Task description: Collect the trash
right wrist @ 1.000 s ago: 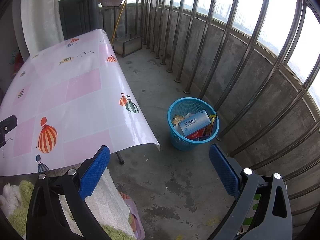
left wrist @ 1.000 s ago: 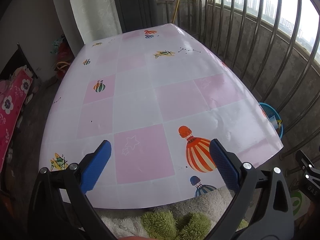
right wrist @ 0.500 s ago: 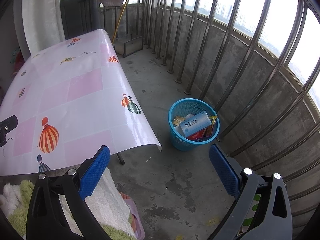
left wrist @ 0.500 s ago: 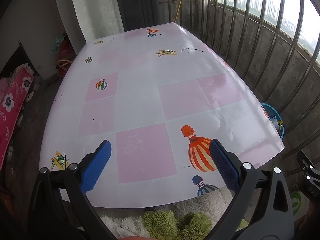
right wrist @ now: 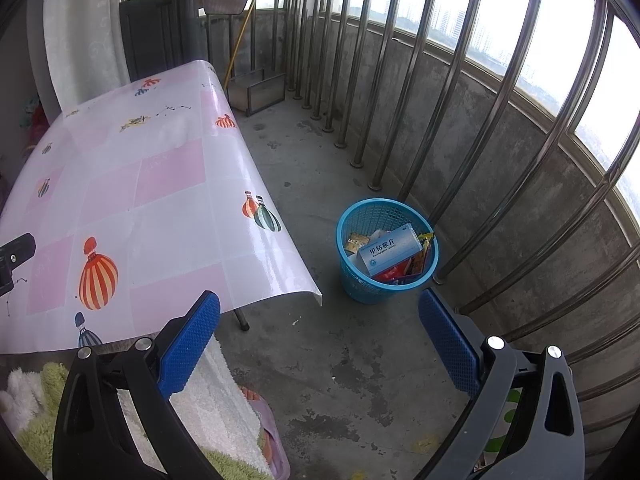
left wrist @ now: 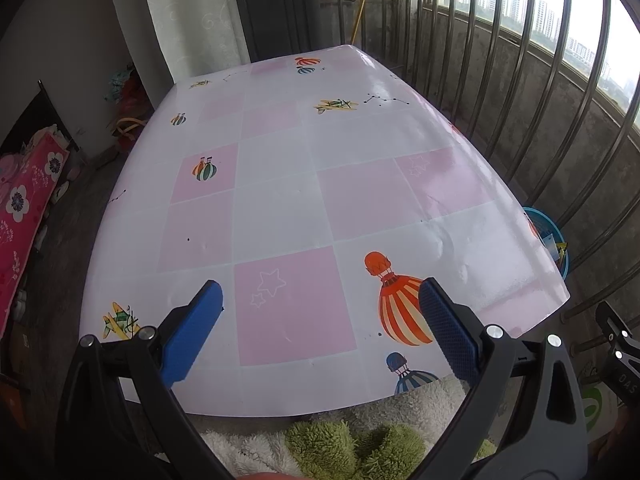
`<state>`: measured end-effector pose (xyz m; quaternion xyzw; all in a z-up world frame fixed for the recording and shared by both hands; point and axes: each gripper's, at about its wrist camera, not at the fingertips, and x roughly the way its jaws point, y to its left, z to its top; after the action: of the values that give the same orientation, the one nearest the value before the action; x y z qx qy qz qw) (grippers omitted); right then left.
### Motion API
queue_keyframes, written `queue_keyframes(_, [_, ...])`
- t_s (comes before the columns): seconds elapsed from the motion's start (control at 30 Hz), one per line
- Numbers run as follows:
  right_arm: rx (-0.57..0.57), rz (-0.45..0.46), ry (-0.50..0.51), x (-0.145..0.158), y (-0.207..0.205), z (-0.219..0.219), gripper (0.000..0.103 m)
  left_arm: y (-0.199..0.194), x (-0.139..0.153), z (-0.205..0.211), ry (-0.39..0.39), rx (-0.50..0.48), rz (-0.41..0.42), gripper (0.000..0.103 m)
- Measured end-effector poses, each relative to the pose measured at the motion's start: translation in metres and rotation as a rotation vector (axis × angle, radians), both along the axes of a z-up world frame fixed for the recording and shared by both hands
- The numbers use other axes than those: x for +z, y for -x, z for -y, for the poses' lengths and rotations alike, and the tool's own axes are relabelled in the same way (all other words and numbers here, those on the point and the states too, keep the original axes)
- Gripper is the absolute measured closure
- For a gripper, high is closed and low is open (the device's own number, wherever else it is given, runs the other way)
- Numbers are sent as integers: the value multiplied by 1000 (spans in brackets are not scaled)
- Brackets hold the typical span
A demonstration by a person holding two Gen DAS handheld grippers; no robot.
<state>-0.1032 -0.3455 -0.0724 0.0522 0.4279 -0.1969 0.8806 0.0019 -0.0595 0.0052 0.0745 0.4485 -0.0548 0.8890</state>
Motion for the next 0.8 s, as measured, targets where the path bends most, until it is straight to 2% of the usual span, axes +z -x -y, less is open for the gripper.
queue_keyframes(0.8, [-5,4,-5,3,-2,2,6,-1,0,-2,-1,-2,-3,9])
